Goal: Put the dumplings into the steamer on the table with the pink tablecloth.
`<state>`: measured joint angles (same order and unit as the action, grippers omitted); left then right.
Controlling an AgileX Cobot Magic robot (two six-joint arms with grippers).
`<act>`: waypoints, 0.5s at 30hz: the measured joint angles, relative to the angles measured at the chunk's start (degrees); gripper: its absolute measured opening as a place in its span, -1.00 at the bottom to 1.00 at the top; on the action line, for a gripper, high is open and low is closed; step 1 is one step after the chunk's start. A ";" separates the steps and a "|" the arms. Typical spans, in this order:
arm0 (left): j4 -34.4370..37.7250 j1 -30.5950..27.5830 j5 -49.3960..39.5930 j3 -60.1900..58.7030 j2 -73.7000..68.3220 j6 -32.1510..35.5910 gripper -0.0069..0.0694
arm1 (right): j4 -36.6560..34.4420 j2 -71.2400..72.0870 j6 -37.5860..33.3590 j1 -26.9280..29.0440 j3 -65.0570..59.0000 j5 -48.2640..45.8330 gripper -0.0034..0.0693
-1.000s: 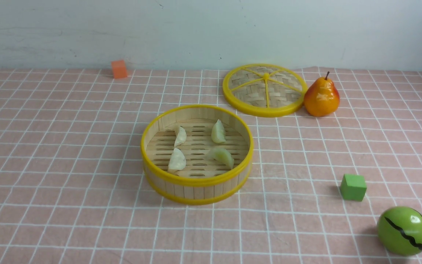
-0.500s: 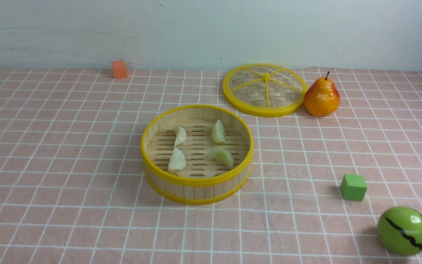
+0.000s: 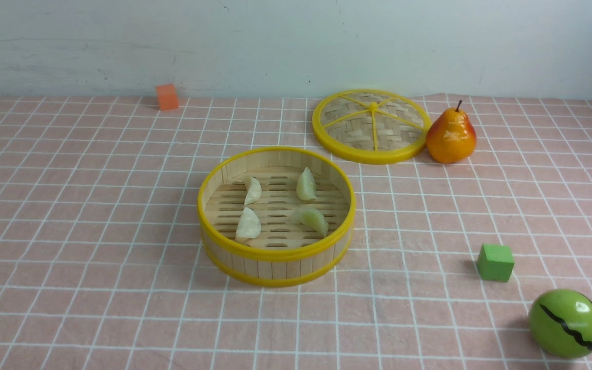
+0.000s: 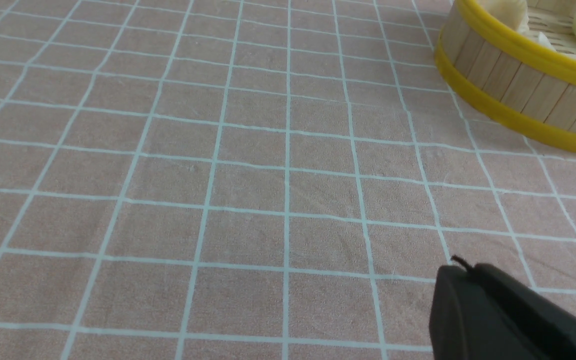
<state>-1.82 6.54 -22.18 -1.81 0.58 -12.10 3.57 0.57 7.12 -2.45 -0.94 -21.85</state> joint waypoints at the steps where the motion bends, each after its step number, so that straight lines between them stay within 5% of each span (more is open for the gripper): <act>1: 0.00 0.00 0.00 0.00 0.00 0.00 -0.86 | 0.00 0.00 0.00 0.00 0.00 0.00 -0.68; 15: 0.00 0.00 0.00 0.00 0.00 0.05 -0.85 | 0.00 0.00 0.00 0.00 0.00 0.00 -0.64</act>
<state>-1.82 6.54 -22.18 -1.81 0.58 -12.06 3.57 0.57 7.12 -2.45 -0.94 -21.85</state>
